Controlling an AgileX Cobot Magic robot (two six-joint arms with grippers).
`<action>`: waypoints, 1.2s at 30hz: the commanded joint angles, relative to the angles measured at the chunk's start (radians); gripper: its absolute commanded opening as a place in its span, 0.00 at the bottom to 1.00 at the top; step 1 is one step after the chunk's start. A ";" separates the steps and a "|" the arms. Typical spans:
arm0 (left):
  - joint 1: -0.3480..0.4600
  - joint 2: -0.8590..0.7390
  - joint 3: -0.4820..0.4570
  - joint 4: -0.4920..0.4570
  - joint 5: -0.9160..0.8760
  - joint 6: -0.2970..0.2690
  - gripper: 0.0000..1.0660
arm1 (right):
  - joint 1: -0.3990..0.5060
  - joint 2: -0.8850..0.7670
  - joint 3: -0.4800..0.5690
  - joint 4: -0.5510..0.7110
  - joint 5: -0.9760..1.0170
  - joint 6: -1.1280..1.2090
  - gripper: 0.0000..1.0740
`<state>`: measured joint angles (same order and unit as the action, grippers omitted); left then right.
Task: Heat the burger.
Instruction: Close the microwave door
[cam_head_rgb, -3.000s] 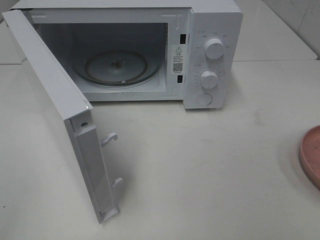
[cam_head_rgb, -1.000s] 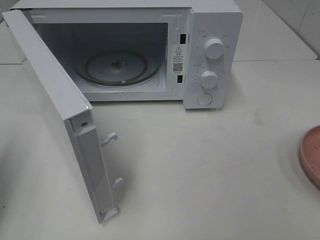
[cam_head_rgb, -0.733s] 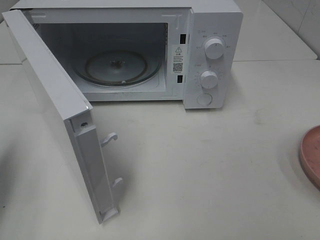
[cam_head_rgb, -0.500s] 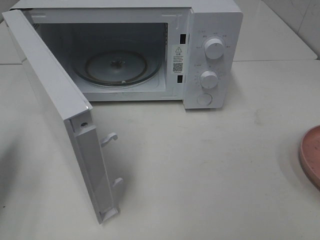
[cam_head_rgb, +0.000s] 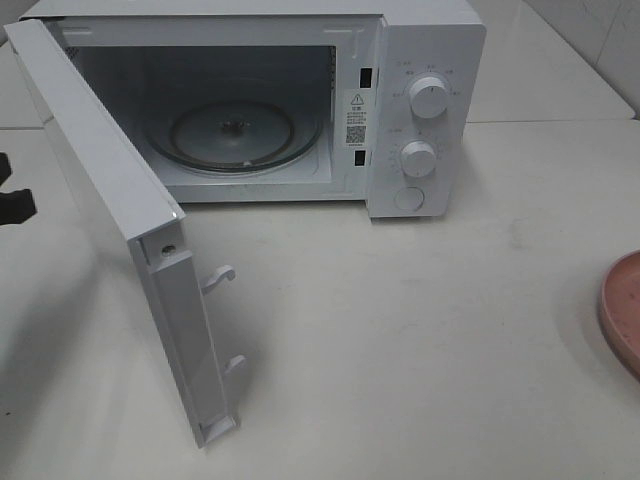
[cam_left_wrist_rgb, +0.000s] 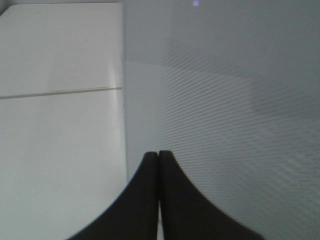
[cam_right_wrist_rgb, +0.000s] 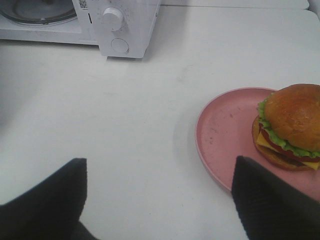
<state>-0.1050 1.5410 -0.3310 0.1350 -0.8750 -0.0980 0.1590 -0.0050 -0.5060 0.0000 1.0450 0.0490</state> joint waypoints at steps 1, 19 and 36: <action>-0.078 0.056 -0.052 0.002 -0.041 0.033 0.00 | -0.007 -0.026 -0.001 0.006 -0.008 -0.007 0.71; -0.297 0.208 -0.307 -0.112 -0.004 0.045 0.00 | -0.007 -0.026 -0.001 0.006 -0.008 -0.007 0.71; -0.493 0.341 -0.558 -0.386 0.093 0.239 0.00 | -0.007 -0.026 -0.001 0.006 -0.008 -0.007 0.71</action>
<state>-0.5990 1.8790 -0.8710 -0.2110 -0.7680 0.1280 0.1590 -0.0050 -0.5060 0.0000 1.0450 0.0490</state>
